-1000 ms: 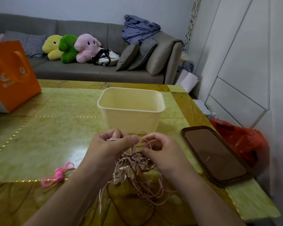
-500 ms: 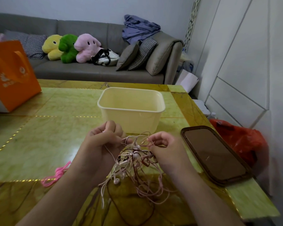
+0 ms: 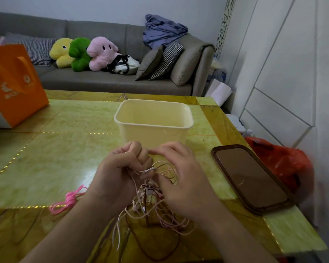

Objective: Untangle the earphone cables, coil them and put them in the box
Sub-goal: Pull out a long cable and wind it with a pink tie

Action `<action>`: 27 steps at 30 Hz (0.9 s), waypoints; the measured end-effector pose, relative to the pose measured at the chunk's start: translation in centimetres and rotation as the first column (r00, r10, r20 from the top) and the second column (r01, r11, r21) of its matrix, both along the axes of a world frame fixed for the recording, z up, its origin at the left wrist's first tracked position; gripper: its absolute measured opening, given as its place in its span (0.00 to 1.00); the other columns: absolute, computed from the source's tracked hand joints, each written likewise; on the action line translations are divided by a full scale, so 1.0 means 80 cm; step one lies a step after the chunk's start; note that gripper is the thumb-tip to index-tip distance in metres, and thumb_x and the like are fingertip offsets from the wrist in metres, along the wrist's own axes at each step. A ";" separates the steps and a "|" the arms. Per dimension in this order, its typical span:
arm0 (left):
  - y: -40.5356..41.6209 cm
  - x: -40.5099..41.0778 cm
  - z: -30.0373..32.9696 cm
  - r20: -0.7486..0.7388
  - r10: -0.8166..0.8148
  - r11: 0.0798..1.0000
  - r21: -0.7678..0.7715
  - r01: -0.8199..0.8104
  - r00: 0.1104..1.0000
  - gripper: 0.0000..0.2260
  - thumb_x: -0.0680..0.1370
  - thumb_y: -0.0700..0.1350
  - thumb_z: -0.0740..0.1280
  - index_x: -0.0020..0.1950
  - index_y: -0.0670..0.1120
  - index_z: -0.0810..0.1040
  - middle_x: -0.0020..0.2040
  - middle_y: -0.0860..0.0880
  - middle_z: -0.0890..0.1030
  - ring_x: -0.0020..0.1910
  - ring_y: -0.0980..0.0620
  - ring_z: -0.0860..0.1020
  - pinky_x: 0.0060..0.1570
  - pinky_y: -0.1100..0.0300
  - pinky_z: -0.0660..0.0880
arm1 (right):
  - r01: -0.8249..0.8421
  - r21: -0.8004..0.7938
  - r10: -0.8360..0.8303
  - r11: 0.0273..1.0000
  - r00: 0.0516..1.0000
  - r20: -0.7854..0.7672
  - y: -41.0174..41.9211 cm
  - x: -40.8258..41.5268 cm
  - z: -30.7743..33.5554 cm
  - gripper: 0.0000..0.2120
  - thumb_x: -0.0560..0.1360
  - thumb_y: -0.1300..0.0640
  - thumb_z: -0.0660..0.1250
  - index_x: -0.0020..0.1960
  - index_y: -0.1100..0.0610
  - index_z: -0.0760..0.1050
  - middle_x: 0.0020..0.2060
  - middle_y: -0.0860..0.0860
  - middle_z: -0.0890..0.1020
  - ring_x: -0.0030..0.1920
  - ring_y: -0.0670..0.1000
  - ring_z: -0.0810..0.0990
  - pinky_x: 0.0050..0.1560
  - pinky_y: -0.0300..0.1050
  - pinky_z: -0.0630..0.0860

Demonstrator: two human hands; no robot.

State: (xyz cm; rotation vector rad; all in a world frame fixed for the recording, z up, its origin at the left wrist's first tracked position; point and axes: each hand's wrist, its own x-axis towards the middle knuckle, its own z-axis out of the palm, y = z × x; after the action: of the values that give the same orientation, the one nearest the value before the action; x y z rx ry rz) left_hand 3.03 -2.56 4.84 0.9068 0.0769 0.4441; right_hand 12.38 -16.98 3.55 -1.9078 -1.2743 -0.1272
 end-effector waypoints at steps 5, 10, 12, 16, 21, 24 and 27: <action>0.003 -0.002 0.001 0.023 0.035 0.999 0.021 -0.036 0.999 0.17 0.60 0.30 0.62 0.34 0.48 0.58 0.32 0.50 0.60 0.28 0.52 0.61 0.32 0.59 0.67 | 0.007 0.079 0.001 0.997 0.995 -0.100 -0.002 -0.002 0.003 0.06 0.76 0.56 0.77 0.51 0.50 0.83 0.46 0.43 0.80 0.52 0.48 0.80 0.51 0.43 0.77; 0.001 -0.002 0.001 0.049 -0.018 0.999 0.030 0.017 0.999 0.18 0.61 0.31 0.64 0.35 0.48 0.58 0.33 0.49 0.60 0.29 0.52 0.61 0.37 0.57 0.66 | -0.009 0.085 0.030 0.996 0.968 -0.248 -0.002 -0.002 0.003 0.04 0.77 0.59 0.77 0.47 0.49 0.86 0.40 0.44 0.84 0.44 0.47 0.81 0.43 0.33 0.73; 0.000 -0.002 0.002 0.072 -0.054 0.999 0.005 0.054 0.996 0.18 0.61 0.31 0.65 0.35 0.48 0.58 0.33 0.49 0.60 0.29 0.52 0.61 0.36 0.58 0.68 | -0.074 0.051 0.087 0.996 0.934 -0.347 -0.004 -0.003 0.004 0.04 0.77 0.56 0.77 0.50 0.49 0.86 0.40 0.43 0.85 0.41 0.43 0.81 0.43 0.31 0.72; 0.000 -0.004 0.003 0.080 -0.071 0.997 -0.022 0.073 0.994 0.16 0.62 0.31 0.65 0.36 0.48 0.60 0.33 0.49 0.60 0.29 0.51 0.61 0.34 0.57 0.71 | -0.087 0.052 0.100 0.995 0.927 -0.362 -0.001 -0.003 0.000 0.06 0.78 0.58 0.76 0.47 0.48 0.86 0.38 0.40 0.85 0.41 0.42 0.81 0.43 0.31 0.71; 0.005 -0.008 0.009 -0.012 0.026 1.000 0.008 -0.026 1.000 0.14 0.66 0.30 0.63 0.34 0.46 0.62 0.32 0.49 0.63 0.29 0.51 0.63 0.35 0.57 0.74 | 0.021 0.049 0.006 0.999 0.871 -0.492 -0.004 0.007 0.000 0.06 0.82 0.55 0.72 0.47 0.51 0.78 0.41 0.48 0.86 0.44 0.51 0.85 0.47 0.56 0.81; 0.005 -0.006 0.008 -0.145 0.187 0.974 0.154 -0.164 0.972 0.17 0.74 0.29 0.62 0.31 0.46 0.65 0.32 0.48 0.66 0.27 0.52 0.64 0.36 0.55 0.78 | 0.051 0.120 0.021 0.991 0.845 -0.534 -0.007 0.007 0.007 0.06 0.84 0.56 0.70 0.48 0.50 0.77 0.40 0.49 0.87 0.43 0.50 0.86 0.47 0.52 0.84; 0.006 -0.005 0.005 -0.208 0.274 0.951 0.201 -0.233 0.939 0.18 0.78 0.29 0.62 0.32 0.45 0.65 0.35 0.45 0.65 0.27 0.52 0.64 0.35 0.57 0.80 | 0.086 0.137 -0.002 0.987 0.853 -0.521 -0.011 0.011 0.009 0.06 0.83 0.56 0.70 0.47 0.50 0.79 0.37 0.54 0.81 0.39 0.56 0.81 0.43 0.56 0.80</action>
State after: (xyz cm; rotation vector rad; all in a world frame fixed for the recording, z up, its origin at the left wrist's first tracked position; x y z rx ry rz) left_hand 2.63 -2.04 5.25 1.1253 0.3805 0.5902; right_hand 13.23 -17.85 4.28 -1.6783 -0.8243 0.2494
